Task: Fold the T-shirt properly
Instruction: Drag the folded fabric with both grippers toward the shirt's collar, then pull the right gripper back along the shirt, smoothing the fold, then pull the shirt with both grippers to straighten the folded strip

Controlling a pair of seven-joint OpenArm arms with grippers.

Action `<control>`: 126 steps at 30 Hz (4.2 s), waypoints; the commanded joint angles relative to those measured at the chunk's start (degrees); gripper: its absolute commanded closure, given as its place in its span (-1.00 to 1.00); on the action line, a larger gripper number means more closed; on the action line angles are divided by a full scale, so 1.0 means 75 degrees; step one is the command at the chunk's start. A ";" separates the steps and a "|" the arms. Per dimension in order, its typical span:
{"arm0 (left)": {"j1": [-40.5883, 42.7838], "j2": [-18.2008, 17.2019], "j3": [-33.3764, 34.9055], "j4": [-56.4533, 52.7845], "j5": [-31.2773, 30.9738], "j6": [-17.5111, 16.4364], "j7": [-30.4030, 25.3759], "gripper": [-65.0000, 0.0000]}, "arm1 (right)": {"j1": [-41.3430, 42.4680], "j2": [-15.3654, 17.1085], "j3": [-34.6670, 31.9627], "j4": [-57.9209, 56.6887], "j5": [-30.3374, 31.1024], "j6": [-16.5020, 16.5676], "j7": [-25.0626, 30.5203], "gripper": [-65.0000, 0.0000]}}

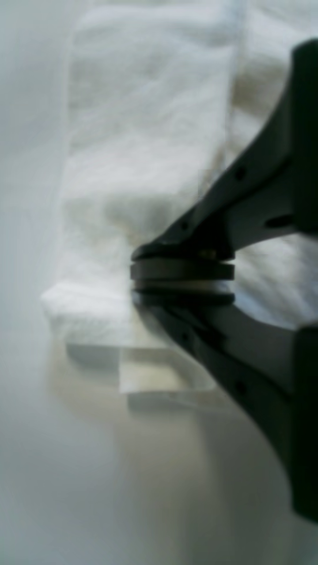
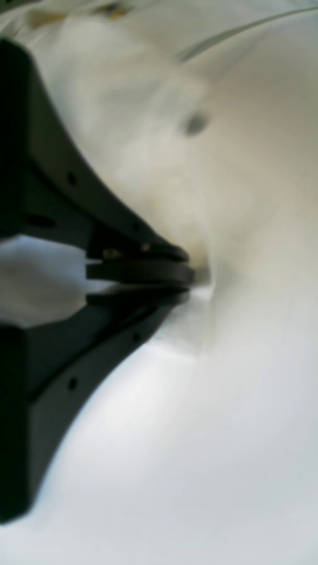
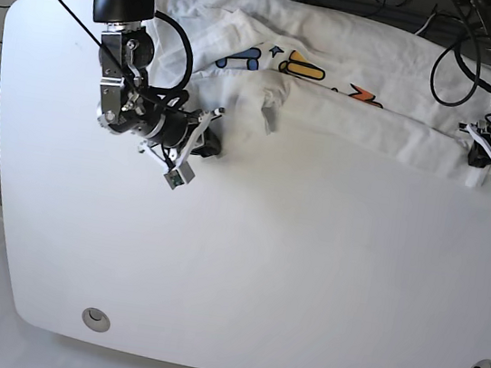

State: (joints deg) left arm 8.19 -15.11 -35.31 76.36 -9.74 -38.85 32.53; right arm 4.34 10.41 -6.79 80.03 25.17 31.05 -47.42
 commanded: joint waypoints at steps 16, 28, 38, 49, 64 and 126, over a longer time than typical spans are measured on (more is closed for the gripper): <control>-0.0007 0.0099 -0.0643 0.0058 0.0073 -0.0124 0.0263 0.92 | 0.0283 -0.0023 -0.0050 0.0049 -0.0056 0.0027 -0.0330 0.90; -0.0007 0.0075 -0.1194 0.0984 0.0085 -0.0124 0.0263 0.92 | 0.0400 -0.0011 0.0665 0.0072 -0.0056 0.0027 -0.0330 0.08; -0.0195 0.0110 -0.1628 0.1464 0.0073 -0.0124 0.0263 0.92 | 0.0377 0.0188 0.0922 0.0729 -0.0068 0.0039 -0.0341 -0.03; -0.0242 0.0122 -0.1839 0.2004 0.0073 -0.0124 0.0263 0.92 | 0.0482 0.0364 0.0958 0.1620 -0.0056 0.0027 -0.1232 0.01; -0.0077 0.0169 -0.1862 0.2930 0.0085 -0.0112 0.1306 0.92 | -0.0772 0.0293 0.2247 0.4175 -0.0056 0.0086 -0.3154 0.13; 0.0942 0.1001 -0.0948 0.1300 0.1187 -0.0124 0.1822 1.00 | -0.2858 -0.0093 0.2317 0.2827 -0.0748 0.0074 -0.2779 1.00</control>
State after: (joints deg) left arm 15.11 -8.01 -43.88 88.29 -3.64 -39.44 42.68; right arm -17.67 9.21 10.50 102.76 25.65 32.56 -66.19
